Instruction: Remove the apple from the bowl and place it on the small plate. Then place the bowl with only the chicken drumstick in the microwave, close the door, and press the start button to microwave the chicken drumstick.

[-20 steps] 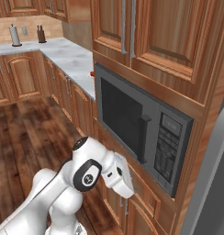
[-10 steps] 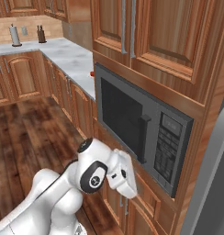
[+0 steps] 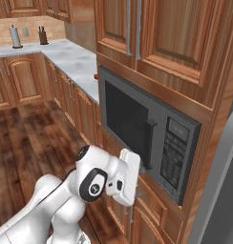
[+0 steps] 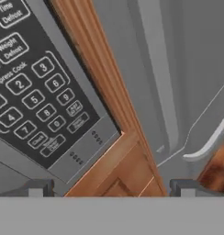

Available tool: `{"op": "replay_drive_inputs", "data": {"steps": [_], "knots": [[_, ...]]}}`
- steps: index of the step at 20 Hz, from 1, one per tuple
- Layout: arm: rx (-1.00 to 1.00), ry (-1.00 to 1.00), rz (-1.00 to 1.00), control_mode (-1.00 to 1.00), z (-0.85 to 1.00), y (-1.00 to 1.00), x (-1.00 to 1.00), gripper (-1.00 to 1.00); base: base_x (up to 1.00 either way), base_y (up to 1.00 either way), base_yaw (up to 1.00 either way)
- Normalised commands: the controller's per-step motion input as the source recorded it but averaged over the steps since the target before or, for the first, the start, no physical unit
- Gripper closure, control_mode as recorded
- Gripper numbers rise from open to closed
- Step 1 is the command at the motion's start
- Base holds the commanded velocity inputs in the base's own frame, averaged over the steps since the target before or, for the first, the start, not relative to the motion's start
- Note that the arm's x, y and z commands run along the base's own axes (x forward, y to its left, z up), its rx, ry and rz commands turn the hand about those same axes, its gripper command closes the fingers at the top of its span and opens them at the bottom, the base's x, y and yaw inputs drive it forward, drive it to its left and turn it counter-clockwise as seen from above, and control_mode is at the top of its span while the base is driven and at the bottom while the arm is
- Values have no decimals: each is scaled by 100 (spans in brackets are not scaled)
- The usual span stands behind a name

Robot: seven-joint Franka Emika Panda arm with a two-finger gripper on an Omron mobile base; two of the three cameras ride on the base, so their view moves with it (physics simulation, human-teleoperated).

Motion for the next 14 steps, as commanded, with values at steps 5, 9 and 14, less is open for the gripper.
{"op": "replay_drive_inputs", "data": {"steps": [5,9,14], "knots": [[-24,-21,-13,-100,1,-6,-46,-100,0,0,0],[-25,-12,-13,-100,-14,-13,-45,-100,0,0,0],[-9,0,-13,-100,-40,-4,-37,-100,0,0,0]]}}
